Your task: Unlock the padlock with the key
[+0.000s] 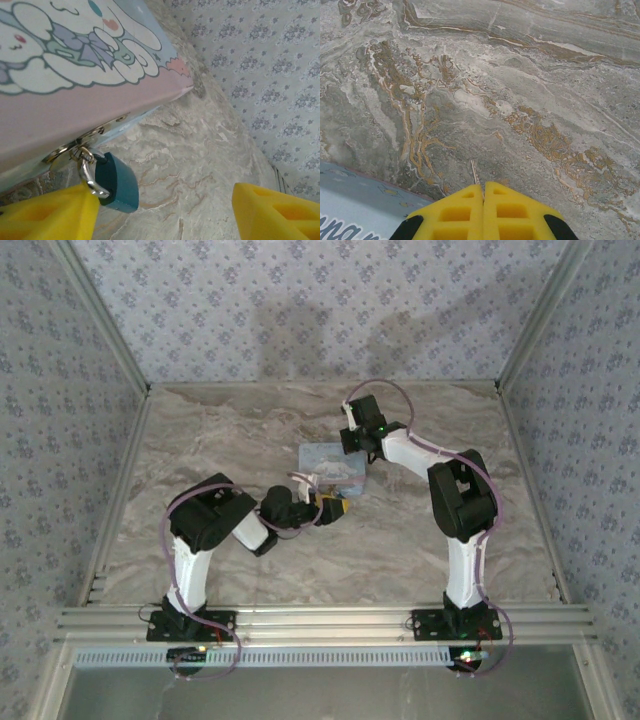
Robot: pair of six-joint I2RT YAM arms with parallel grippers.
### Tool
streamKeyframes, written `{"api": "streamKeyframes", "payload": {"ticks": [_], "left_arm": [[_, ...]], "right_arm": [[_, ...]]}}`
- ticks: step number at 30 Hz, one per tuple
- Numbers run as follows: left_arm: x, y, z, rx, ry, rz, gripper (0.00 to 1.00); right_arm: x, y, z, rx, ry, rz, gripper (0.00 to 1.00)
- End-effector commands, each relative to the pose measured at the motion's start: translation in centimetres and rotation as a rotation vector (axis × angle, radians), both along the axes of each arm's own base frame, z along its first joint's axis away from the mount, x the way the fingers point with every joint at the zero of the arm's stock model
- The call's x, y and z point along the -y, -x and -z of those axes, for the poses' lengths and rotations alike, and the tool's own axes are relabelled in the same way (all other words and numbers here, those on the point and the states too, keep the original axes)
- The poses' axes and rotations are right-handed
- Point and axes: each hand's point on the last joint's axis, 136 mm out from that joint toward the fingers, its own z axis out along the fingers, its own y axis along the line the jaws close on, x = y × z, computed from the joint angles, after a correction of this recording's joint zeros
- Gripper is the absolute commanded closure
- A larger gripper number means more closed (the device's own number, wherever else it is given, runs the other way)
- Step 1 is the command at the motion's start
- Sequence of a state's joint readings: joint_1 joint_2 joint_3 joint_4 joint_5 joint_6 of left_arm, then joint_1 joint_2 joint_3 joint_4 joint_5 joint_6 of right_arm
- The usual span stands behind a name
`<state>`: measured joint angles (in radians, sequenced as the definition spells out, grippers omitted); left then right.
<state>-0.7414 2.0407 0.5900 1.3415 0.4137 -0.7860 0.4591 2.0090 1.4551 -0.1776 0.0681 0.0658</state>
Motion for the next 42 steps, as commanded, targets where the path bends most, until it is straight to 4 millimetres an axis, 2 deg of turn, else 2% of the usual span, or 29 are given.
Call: {"api": "streamKeyframes", "payload": {"ticks": [1,6,13,17,25,29,31,37,42], "left_arm": [[-0.6,0.9,2.0,-0.067,-0.022,-0.015,0.3],[-1.2,0.6,2.6,-0.063,-0.057,-0.064,0.19],[-1.5,-0.4,4.4,-0.1,-0.145,-0.131,0.22],[-0.5,-0.4,3.8,-0.076,-0.156,-0.113,0.22],[1.0,0.0,4.2,-0.086,-0.147,-0.063,0.2],[1.4,0.0,4.5,-0.106,-0.139,-0.053,0.24],[1.5,0.1,4.6,-0.119,-0.129,-0.046,0.3],[0.4,-0.3,5.3,-0.13,-0.13,-0.121,0.3],[0.4,-1.1,4.9,-0.15,-0.04,-0.177,0.37]], "right_arm": [[0.3,1.4,1.1,-0.046,0.027,-0.003,1.0],[0.4,1.5,1.3,-0.047,0.024,-0.003,1.0],[0.4,1.6,1.2,-0.045,0.02,-0.003,1.0],[0.3,1.4,1.1,-0.041,0.018,-0.003,1.0],[0.3,1.4,1.3,-0.041,0.013,-0.004,1.0],[0.5,1.3,1.3,-0.04,0.009,-0.002,1.0],[0.5,1.3,1.2,-0.038,0.008,-0.002,1.0],[0.6,1.4,1.2,-0.038,0.004,-0.001,1.0],[0.6,1.5,1.1,-0.037,0.006,0.001,1.0]]}}
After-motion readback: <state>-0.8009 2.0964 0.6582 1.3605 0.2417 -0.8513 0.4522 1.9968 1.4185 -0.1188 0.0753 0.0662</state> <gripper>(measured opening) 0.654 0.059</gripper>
